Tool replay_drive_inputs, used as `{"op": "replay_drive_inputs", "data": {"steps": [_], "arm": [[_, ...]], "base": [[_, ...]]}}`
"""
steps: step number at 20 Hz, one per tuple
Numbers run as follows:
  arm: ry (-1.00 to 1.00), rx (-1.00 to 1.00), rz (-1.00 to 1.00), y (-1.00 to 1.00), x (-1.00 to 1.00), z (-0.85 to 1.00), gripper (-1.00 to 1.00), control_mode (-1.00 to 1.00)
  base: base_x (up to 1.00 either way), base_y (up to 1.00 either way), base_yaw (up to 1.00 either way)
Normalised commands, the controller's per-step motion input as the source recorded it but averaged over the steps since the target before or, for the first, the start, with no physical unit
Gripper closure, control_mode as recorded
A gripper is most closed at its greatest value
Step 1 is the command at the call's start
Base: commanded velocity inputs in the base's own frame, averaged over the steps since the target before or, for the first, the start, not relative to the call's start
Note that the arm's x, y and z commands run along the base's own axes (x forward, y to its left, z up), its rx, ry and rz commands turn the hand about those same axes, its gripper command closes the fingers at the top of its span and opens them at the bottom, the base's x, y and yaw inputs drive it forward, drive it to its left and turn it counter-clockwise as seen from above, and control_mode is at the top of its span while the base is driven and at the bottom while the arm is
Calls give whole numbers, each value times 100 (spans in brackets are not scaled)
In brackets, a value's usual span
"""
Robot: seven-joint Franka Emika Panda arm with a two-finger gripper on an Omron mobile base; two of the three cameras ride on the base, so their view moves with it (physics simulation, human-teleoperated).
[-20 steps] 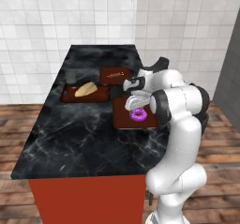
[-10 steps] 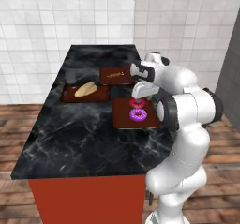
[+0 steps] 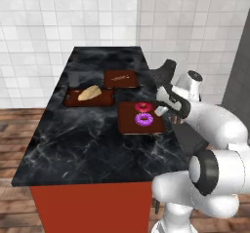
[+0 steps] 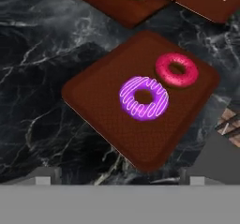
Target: Take the donuts from the fridge and place them on the empty tray on the dining counter.
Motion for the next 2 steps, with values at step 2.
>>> {"op": "replay_drive_inputs", "data": {"steps": [2], "arm": [[-33,2,1,-4,-51,0,-100,-100]], "base": [[0,0,0]]}}
